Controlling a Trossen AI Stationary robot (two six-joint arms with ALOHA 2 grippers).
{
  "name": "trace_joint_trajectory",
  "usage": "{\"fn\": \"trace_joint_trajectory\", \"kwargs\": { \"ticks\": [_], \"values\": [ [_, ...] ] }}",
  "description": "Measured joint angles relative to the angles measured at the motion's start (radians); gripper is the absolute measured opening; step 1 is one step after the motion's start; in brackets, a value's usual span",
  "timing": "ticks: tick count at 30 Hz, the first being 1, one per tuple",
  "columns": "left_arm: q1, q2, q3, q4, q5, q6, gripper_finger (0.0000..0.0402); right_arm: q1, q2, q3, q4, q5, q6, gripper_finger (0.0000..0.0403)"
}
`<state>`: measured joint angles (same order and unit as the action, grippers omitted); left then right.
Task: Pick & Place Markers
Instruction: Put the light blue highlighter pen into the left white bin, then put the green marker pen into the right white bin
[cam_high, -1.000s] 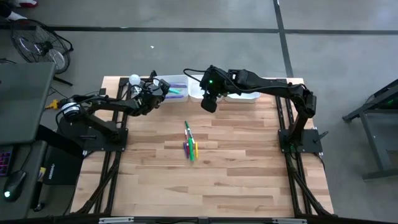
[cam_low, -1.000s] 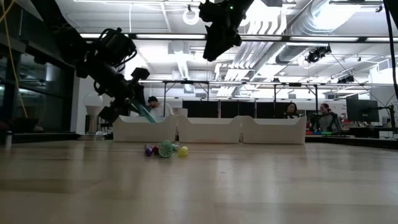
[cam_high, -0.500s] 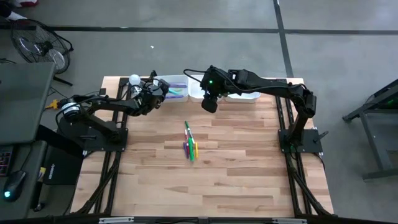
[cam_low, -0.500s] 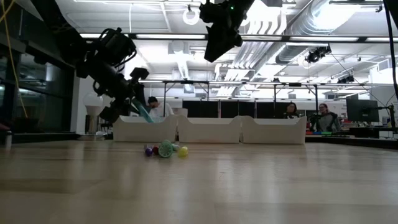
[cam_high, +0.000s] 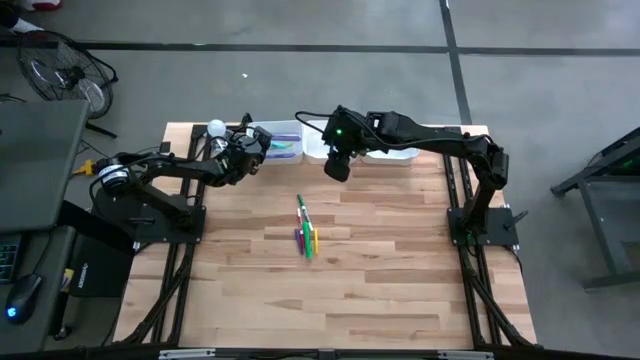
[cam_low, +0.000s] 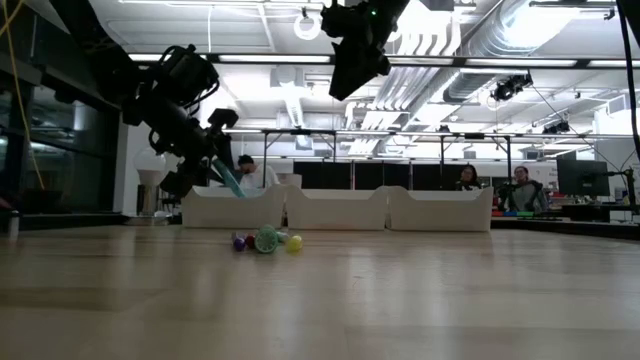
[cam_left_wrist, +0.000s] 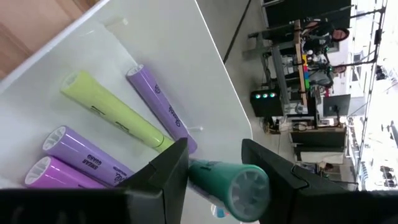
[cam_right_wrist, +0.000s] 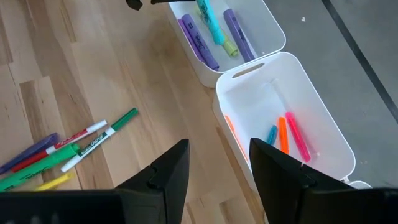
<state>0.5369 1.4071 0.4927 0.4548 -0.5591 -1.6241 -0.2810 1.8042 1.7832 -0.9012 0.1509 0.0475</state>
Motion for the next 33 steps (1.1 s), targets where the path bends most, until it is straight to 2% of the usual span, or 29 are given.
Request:
{"fn": "trace_joint_trajectory", "kwargs": {
  "ticks": [6,11,16,20,23,26,33],
  "values": [
    [0.000,0.000,0.000,0.000,-0.001,0.003,0.0164,0.000,0.000,0.000,0.000,0.000,0.001,0.0156],
    [0.000,0.000,0.000,-0.001,-0.016,-0.009,0.0220,0.000,0.000,0.000,0.000,0.000,0.004,0.0158],
    [0.000,-0.001,0.000,-0.001,-0.070,-0.091,0.0266,0.000,0.000,0.000,-0.002,-0.001,0.004,0.0157],
    [0.000,-0.042,0.000,0.004,-0.152,-0.098,0.0275,0.000,0.000,0.000,-0.029,-0.007,0.010,0.0158],
    [0.001,-0.089,0.000,0.025,-0.164,-0.023,0.0275,0.000,0.000,0.000,-0.059,-0.008,0.028,0.0156],
    [0.000,-0.135,0.000,0.078,-0.109,0.126,0.0275,0.003,0.000,-0.011,-0.047,-0.019,0.066,0.0158],
    [0.000,-0.295,0.000,0.169,0.197,0.566,0.0276,0.033,0.002,-0.151,0.043,-0.125,0.207,0.0157]
  ]
}}
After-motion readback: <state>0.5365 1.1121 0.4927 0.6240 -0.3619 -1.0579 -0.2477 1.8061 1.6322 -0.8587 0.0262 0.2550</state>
